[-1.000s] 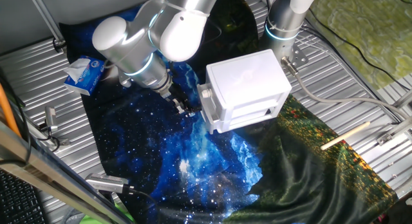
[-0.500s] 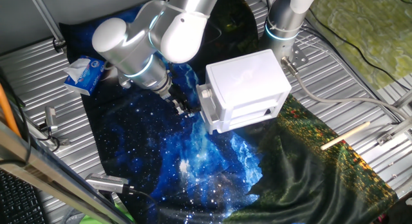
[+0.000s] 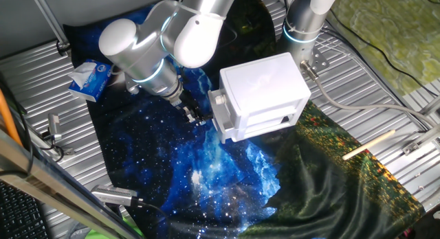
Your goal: Grasp the handle and open the drawer
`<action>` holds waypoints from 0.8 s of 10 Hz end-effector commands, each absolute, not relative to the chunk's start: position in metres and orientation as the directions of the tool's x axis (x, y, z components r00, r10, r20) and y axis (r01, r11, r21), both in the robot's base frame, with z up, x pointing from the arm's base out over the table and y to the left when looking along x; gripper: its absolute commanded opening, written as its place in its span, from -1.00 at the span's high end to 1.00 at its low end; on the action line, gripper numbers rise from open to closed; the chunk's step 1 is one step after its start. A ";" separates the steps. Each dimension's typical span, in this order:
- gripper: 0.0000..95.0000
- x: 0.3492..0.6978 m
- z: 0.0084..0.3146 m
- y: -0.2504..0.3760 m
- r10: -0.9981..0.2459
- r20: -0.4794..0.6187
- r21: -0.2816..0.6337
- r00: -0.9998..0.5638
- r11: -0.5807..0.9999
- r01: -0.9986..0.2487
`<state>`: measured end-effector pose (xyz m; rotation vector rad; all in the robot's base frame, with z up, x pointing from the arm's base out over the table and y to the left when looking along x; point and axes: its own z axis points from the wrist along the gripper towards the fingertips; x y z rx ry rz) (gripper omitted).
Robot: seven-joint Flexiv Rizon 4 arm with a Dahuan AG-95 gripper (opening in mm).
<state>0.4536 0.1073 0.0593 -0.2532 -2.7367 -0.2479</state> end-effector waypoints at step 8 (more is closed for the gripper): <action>1.00 0.460 0.058 0.103 0.140 0.384 0.139 -0.913 0.968 0.208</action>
